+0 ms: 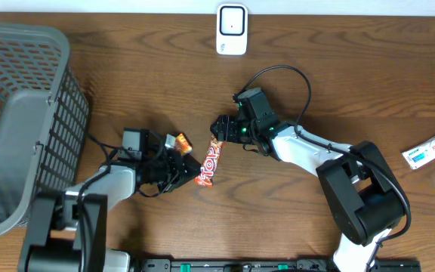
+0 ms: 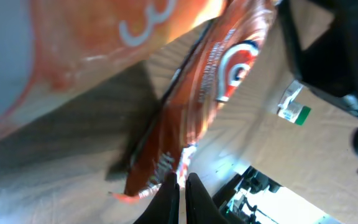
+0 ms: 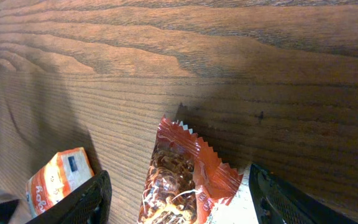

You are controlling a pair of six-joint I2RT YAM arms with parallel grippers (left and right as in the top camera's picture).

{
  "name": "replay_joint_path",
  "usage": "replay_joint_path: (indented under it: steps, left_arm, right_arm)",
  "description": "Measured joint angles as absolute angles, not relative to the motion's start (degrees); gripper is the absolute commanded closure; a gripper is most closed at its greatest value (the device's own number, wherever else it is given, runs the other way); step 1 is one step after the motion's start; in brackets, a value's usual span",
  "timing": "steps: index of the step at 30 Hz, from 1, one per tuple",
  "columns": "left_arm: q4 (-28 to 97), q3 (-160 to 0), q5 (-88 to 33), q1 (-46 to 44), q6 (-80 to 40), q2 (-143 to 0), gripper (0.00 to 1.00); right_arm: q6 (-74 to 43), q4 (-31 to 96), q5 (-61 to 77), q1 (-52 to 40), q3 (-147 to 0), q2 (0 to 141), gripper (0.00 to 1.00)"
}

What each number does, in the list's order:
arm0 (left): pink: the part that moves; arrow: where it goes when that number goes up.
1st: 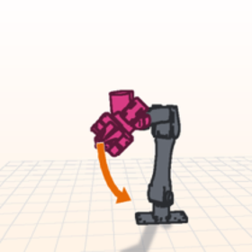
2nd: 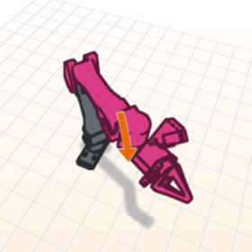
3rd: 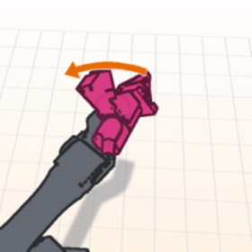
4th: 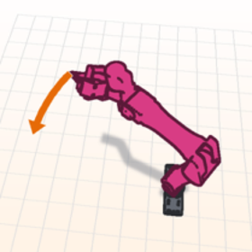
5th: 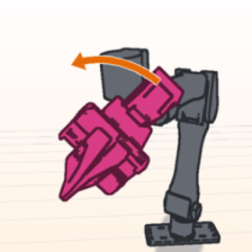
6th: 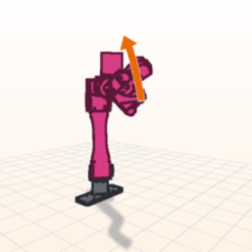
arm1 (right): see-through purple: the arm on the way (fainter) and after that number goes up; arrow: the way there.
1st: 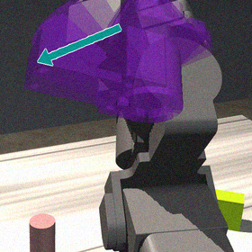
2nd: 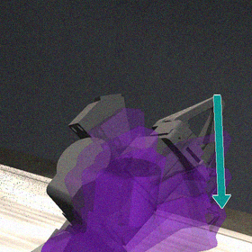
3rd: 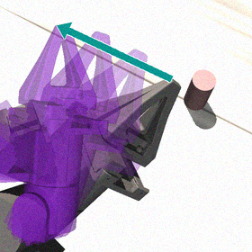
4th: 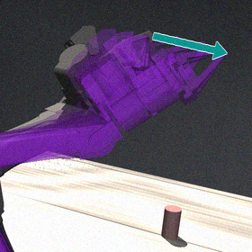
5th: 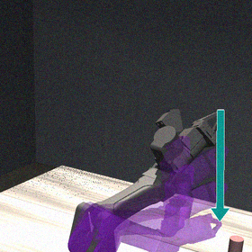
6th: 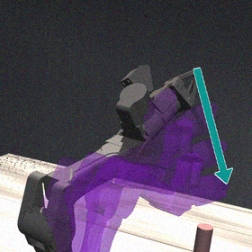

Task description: Scan the item barcode

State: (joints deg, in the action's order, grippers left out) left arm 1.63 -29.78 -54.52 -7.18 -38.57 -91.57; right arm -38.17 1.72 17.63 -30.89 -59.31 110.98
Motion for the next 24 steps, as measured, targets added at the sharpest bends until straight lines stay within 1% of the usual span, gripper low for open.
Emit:
replay_joint_path:
  steps: [1, 3, 4, 5, 6, 8, 9, 10, 12, 13, 16, 18, 20, 21, 24]
  left_arm:
    - [0.7, -29.8, -54.5, -7.9, -38.9, -92.4, 0.93]
    - [-1.0, -29.8, -54.7, -9.3, -39.7, -93.8, 0.93]
    - [-2.0, -29.8, -54.8, -9.8, -40.2, -94.4, 0.93]
    - [-2.9, -29.8, -54.9, -10.4, -40.6, -95.2, 0.93]
    - [-3.1, -29.8, -55.0, -10.5, -40.7, -95.7, 0.93]
    - [-3.7, -29.9, -55.5, -10.5, -40.7, -96.9, 0.93]
    - [-4.1, -30.2, -55.9, -10.5, -40.7, -97.6, 0.93]
    - [-4.4, -30.3, -56.1, -10.5, -40.6, -97.9, 0.93]
    - [-5.2, -30.4, -56.6, -10.5, -40.3, -98.7, 0.93]
    - [-5.7, -30.6, -56.7, -10.5, -40.0, -99.1, 0.93]
    - [-6.1, -30.9, -56.8, -10.5, -39.7, -99.6, 0.93]
    - [-6.3, -30.9, -56.8, -10.5, -39.6, -99.7, 0.93]
    - [-6.4, -30.9, -56.8, -10.5, -39.4, -99.8, 0.93]
    - [-6.4, -30.9, -56.8, -10.5, -39.3, -99.8, 0.93]
    - [-6.5, -30.9, -56.9, -10.5, -39.1, -99.9, 0.93]
  right_arm:
    - [-38.2, 1.7, 17.6, -30.9, -59.3, 111.0, 0.37]
    - [-38.2, 2.0, 17.6, -30.9, -59.3, 111.0, 0.47]
    - [-38.3, 2.3, 17.5, -30.9, -59.3, 111.1, 0.66]
    - [-38.4, 2.5, 17.6, -31.0, -59.3, 111.2, 0.74]
    - [-38.4, 3.1, 17.8, -31.0, -59.4, 111.3, 0.8]
    - [-38.5, 3.9, 18.5, -31.4, -59.2, 111.7, 0.84]
    - [-38.1, 3.9, 18.7, -31.6, -59.2, 112.0, 0.82]
    - [-37.7, 3.7, 18.9, -31.6, -59.2, 112.0, 0.74]
    - [-36.4, 3.1, 19.9, -31.7, -59.2, 112.1, 0.43]
    - [-35.8, 2.5, 21.1, -31.7, -59.2, 112.1, 0.36]
    - [-34.6, 1.2, 22.9, -32.2, -59.4, 111.8, 0.24]
    - [-33.9, 0.7, 23.4, -32.4, -59.5, 111.8, 0.22]
    - [-33.6, 0.4, 23.4, -32.4, -59.5, 111.8, 0.23]
    - [-33.2, 0.1, 23.5, -32.4, -59.5, 111.8, 0.33]
    - [-32.7, -0.8, 22.8, -32.4, -59.4, 112.3, 0.49]
